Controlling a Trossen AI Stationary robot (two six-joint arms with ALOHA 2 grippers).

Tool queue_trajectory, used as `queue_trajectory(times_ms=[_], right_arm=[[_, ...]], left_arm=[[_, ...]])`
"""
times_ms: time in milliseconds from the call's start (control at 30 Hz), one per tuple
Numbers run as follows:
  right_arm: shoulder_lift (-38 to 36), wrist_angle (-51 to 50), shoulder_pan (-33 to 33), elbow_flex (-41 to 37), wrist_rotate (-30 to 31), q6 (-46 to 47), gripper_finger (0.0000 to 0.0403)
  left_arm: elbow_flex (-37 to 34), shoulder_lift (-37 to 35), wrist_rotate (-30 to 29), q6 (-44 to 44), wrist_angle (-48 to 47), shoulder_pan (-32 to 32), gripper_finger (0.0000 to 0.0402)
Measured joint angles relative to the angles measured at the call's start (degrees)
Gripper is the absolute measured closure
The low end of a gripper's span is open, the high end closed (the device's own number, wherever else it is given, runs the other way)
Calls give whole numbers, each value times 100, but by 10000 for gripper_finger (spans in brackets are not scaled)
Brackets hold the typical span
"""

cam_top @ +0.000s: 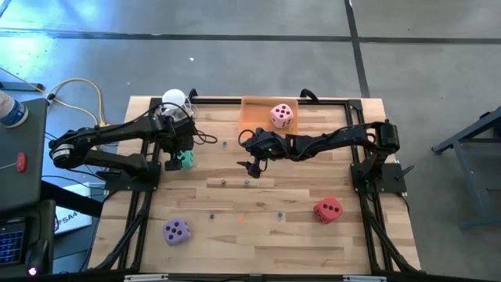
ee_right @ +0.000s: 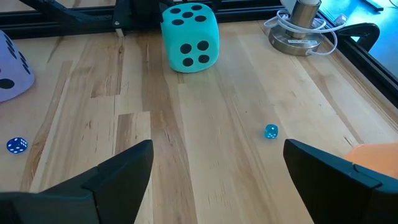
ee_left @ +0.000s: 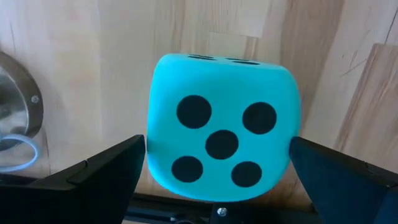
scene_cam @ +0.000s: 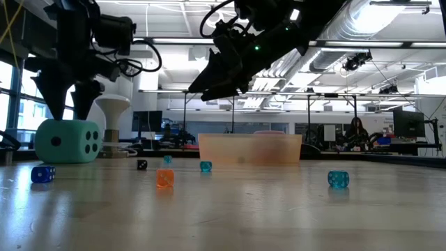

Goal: Pick & Place Dice
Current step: Put the large light blue die into the orange bin

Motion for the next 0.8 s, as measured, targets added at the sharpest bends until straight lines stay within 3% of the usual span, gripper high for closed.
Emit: queue_trajectory(times_ms=[800], right_arm=[[0, 0, 0, 0, -1, 9, 50]], left_arm=[[-30, 9, 259, 148, 88, 1, 12]])
